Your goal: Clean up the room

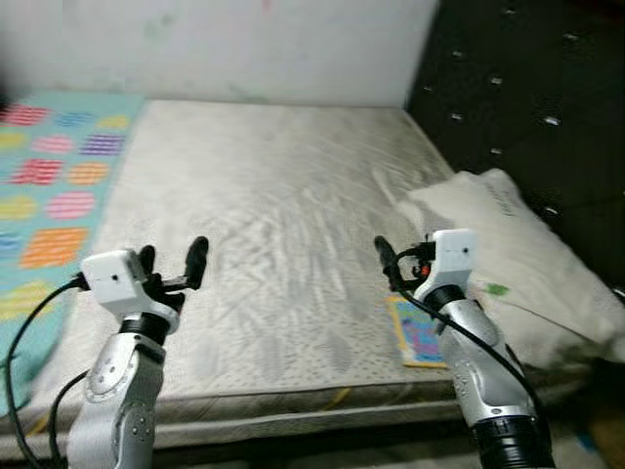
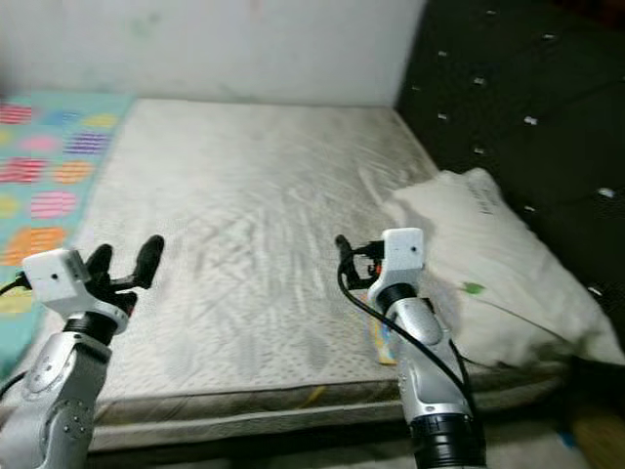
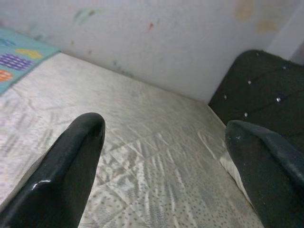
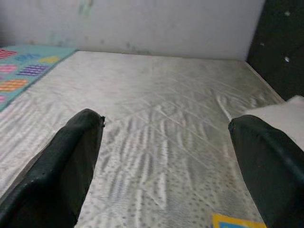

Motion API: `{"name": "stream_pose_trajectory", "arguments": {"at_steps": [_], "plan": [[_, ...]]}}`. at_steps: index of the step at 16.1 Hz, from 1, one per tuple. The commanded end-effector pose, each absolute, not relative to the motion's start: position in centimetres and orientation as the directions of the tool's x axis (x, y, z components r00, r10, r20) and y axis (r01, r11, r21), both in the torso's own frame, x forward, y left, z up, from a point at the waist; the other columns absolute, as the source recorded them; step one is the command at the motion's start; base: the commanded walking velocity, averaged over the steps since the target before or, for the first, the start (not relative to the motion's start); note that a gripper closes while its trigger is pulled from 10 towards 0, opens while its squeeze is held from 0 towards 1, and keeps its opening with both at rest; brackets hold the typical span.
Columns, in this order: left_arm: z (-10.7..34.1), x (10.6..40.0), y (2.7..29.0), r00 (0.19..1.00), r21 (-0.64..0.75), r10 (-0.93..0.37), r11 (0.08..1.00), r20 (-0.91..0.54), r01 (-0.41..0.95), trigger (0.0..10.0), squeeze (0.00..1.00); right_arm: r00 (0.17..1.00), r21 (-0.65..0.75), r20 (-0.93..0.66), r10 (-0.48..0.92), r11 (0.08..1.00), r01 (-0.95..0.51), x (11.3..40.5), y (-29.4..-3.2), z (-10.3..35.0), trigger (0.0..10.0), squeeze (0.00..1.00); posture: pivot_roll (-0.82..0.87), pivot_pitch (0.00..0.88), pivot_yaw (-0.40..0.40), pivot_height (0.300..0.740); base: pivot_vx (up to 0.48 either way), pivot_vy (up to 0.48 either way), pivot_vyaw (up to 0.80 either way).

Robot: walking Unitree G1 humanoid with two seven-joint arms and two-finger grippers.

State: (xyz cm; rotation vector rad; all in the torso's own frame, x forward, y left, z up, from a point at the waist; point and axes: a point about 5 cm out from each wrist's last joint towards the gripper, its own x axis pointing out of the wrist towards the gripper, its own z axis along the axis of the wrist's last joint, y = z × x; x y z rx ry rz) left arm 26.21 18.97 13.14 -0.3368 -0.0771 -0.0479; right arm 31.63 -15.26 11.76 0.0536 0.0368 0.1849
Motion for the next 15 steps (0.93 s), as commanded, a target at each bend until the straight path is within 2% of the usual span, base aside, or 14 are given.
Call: {"name": "stream_pose_trajectory", "arguments": {"at_steps": [1,12,15], "plan": [[13.16,26.16,19.04,0.996,-0.324,-0.039,0.944,0.083,0.064,10.0,0.00,0.983,0.059,-0.014,0.185,0.981,-0.184,31.76,-15.29,12.12,10.0,0.00,0.00,0.000,-0.072,0.740,0.000,0.469,0.00],[13.08,26.17,19.29,0.997,-0.344,-0.017,0.938,0.078,0.043,10.0,0.00,0.976,0.025,-0.011,0.216,0.976,-0.216,31.66,-14.92,12.18,10.0,0.00,0.00,0.000,-0.072,0.740,0.000,0.470,0.00],[13.06,26.17,19.29,0.997,-0.348,-0.014,0.937,0.076,0.040,10.0,0.00,0.976,0.012,-0.013,0.218,0.976,-0.218,31.67,-14.86,12.17,10.0,0.00,0.00,0.000,-0.074,0.740,0.000,0.472,0.74]]}}
